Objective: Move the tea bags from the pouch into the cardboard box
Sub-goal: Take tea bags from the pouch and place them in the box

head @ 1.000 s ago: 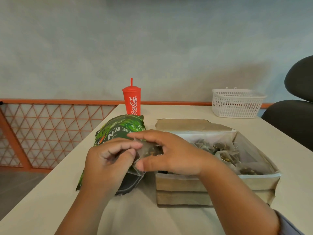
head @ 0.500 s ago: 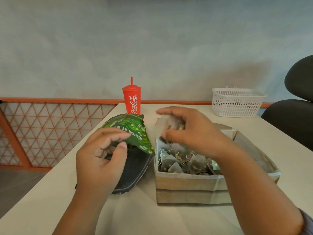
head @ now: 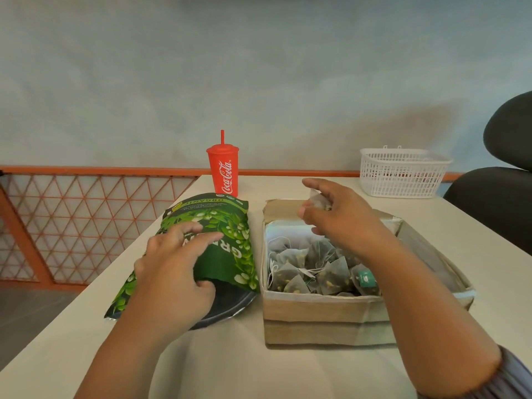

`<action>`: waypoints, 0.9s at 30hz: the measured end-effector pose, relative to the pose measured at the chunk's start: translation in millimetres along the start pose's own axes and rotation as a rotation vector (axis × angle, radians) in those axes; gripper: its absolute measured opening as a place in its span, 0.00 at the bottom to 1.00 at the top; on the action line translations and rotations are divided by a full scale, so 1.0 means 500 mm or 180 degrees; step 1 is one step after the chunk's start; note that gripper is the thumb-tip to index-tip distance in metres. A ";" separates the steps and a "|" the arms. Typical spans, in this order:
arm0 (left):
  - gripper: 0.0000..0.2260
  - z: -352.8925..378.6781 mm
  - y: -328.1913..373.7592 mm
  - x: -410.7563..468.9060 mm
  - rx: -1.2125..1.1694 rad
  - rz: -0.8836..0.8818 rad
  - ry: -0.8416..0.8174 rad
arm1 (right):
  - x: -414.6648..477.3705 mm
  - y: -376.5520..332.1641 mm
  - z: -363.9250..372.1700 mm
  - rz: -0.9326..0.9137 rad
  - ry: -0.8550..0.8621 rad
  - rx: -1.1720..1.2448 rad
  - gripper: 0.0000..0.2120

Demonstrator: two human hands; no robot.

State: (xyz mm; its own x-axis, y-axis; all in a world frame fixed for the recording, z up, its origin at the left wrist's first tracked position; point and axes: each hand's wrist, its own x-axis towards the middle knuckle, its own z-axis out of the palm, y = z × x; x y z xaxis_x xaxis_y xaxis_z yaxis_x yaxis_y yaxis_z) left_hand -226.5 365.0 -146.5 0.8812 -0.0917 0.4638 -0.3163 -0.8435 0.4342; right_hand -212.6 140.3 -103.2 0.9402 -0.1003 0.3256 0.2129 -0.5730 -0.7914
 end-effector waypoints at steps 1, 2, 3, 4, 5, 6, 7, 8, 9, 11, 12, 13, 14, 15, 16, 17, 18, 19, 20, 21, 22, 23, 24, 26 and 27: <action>0.29 0.003 -0.002 0.001 0.0143 -0.0054 -0.0105 | 0.000 0.002 0.001 0.0076 0.0034 0.0046 0.25; 0.29 0.006 -0.005 0.002 0.0209 -0.0096 -0.0161 | 0.000 0.004 0.002 0.0133 0.0047 0.0028 0.26; 0.29 0.008 -0.007 0.003 0.0183 -0.0112 -0.0147 | 0.001 0.006 0.004 0.0169 0.0030 -0.0071 0.27; 0.28 0.010 -0.010 0.005 0.0079 -0.0115 -0.0080 | 0.000 0.008 0.005 0.0188 -0.0029 -0.0186 0.29; 0.26 0.012 -0.013 0.006 -0.0038 -0.0112 0.0015 | -0.001 0.009 0.007 0.0196 -0.0114 -0.0254 0.30; 0.25 0.014 -0.016 0.008 -0.0116 -0.0103 0.0118 | -0.002 0.008 0.008 0.0194 -0.0203 -0.0279 0.30; 0.24 0.015 -0.019 0.009 -0.0153 -0.0083 0.0224 | -0.003 0.007 0.010 0.0178 -0.0257 -0.0305 0.29; 0.23 0.016 -0.022 0.010 -0.0181 -0.0047 0.0328 | -0.003 0.006 0.009 0.0150 -0.0256 -0.0344 0.28; 0.21 0.017 -0.023 0.012 -0.0220 0.0004 0.0441 | -0.002 0.004 0.008 0.0125 -0.0213 -0.0376 0.26; 0.18 0.016 -0.022 0.014 -0.0326 0.0117 0.0704 | -0.001 -0.001 0.005 0.0077 -0.0118 -0.0390 0.23; 0.17 0.015 -0.020 0.014 -0.0391 0.0169 0.0845 | -0.002 -0.006 0.006 0.0041 -0.0106 -0.0374 0.22; 0.15 0.013 -0.017 0.013 -0.0455 0.0204 0.0984 | -0.004 -0.012 0.007 -0.0017 -0.0129 -0.0339 0.20; 0.14 0.010 -0.012 0.011 -0.0503 0.0233 0.1125 | -0.009 -0.022 0.010 -0.0104 -0.0190 -0.0293 0.19; 0.13 0.007 -0.008 0.009 -0.0533 0.0262 0.1268 | -0.016 -0.034 0.014 -0.0219 -0.0292 -0.0245 0.17; 0.11 0.005 -0.005 0.008 -0.0552 0.0289 0.1394 | -0.025 -0.049 0.019 -0.0359 -0.0447 -0.0210 0.16; 0.10 0.003 -0.002 0.007 -0.0575 0.0307 0.1496 | -0.036 -0.063 0.027 -0.0514 -0.0660 -0.0204 0.14; 0.10 0.003 -0.001 0.006 -0.0609 0.0331 0.1576 | -0.048 -0.078 0.036 -0.0680 -0.0919 -0.0225 0.13; 0.09 0.004 -0.001 0.006 -0.0641 0.0388 0.1651 | -0.060 -0.090 0.047 -0.0834 -0.1203 -0.0275 0.12; 0.09 0.005 -0.002 0.005 -0.0655 0.0474 0.1732 | -0.072 -0.100 0.061 -0.0947 -0.1478 -0.0348 0.13; 0.08 0.006 -0.003 0.004 -0.0657 0.0557 0.1815 | -0.081 -0.105 0.075 -0.1026 -0.1702 -0.0462 0.14; 0.08 0.006 -0.004 0.003 -0.0667 0.0612 0.1899 | -0.089 -0.108 0.089 -0.1095 -0.1837 -0.0635 0.16; 0.09 0.006 -0.005 0.002 -0.0700 0.0640 0.1979 | -0.093 -0.107 0.101 -0.1159 -0.1872 -0.0851 0.19; 0.09 0.005 -0.005 0.001 -0.0742 0.0648 0.2044 | -0.094 -0.106 0.110 -0.1200 -0.1833 -0.1059 0.23; 0.09 0.004 -0.001 0.000 -0.0775 0.0670 0.2144 | -0.092 -0.102 0.117 -0.1223 -0.1662 -0.1316 0.28; 0.09 0.004 0.002 0.000 -0.0743 0.0712 0.2193 | -0.089 -0.099 0.117 -0.1235 -0.1580 -0.1384 0.29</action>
State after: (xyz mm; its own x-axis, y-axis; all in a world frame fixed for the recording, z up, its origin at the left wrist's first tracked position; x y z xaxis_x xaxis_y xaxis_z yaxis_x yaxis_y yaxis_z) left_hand -226.3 363.2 -147.5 0.3931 0.1685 0.9039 -0.5951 -0.7028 0.3898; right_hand -249.4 220.9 -108.7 0.8505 0.4917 0.1867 0.5249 -0.7715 -0.3595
